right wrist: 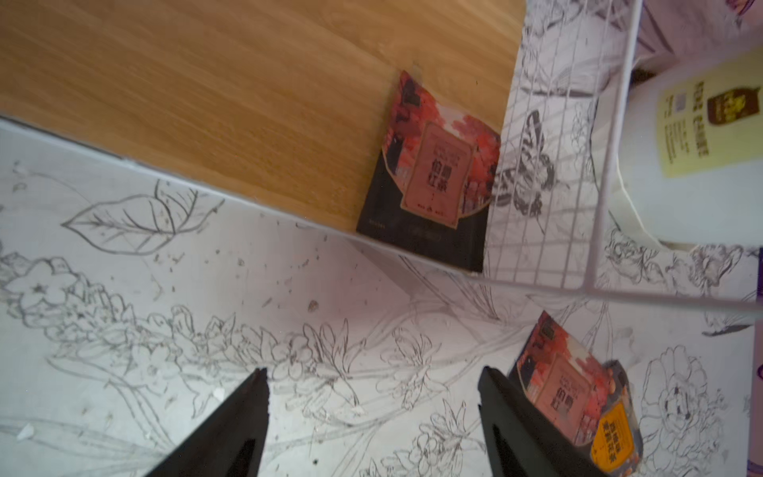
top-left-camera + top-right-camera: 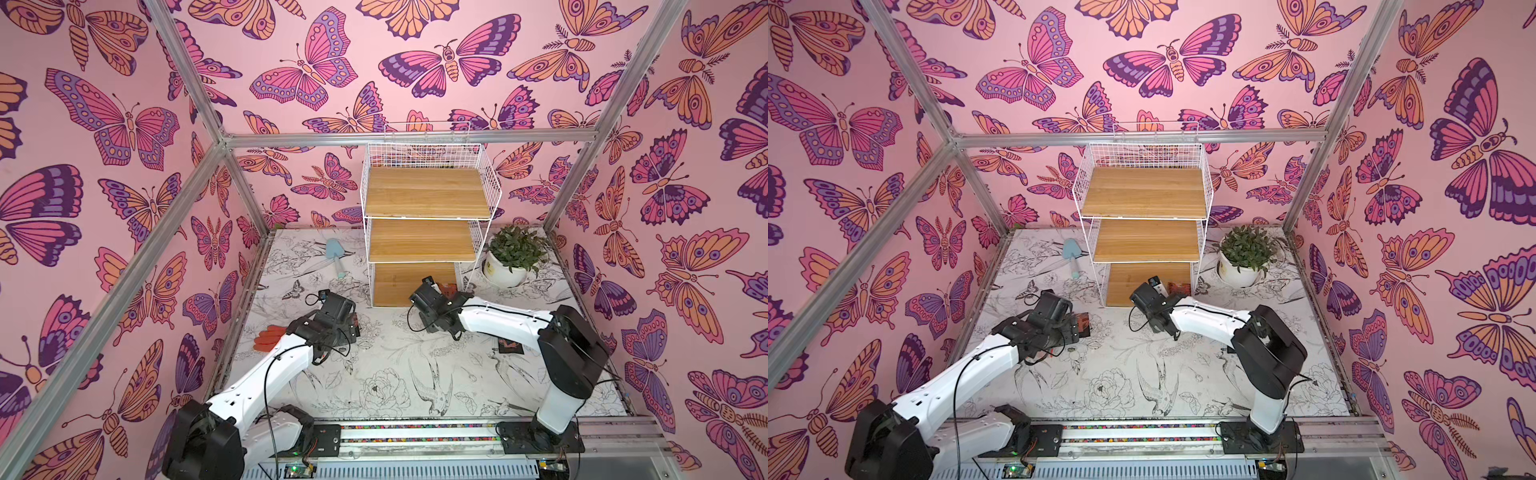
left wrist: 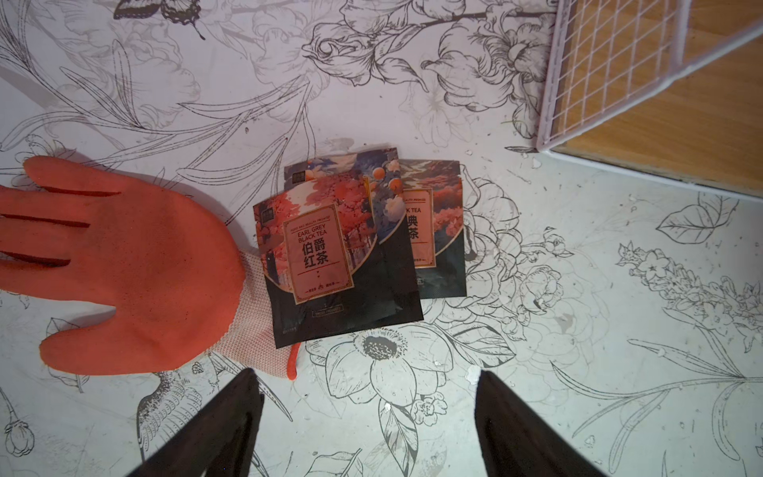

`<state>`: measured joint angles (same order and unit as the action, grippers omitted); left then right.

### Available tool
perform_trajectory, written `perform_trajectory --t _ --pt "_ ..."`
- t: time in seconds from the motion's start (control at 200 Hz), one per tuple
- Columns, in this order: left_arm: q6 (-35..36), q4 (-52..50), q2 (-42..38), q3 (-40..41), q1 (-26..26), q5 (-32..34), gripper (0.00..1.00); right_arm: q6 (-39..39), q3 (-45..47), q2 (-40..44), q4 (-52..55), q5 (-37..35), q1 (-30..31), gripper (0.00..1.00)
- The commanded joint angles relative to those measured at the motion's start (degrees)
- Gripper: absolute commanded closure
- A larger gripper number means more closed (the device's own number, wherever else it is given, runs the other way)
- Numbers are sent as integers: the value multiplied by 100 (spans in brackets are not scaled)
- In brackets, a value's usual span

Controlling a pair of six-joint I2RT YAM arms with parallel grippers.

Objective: Remove the tea bags from the shelf
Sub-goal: Pick up the tea bag from the shelf.

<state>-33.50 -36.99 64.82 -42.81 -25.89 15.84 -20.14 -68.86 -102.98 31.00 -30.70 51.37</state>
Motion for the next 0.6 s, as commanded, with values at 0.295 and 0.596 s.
perform_trajectory --t 0.295,0.596 --pt "3 10 47 108 84 -80 16 488 -722 -771 -269 -536 -343 15" --pt "27 26 186 20 89 -88 16 576 -862 -1100 -686 -739 -414 15"
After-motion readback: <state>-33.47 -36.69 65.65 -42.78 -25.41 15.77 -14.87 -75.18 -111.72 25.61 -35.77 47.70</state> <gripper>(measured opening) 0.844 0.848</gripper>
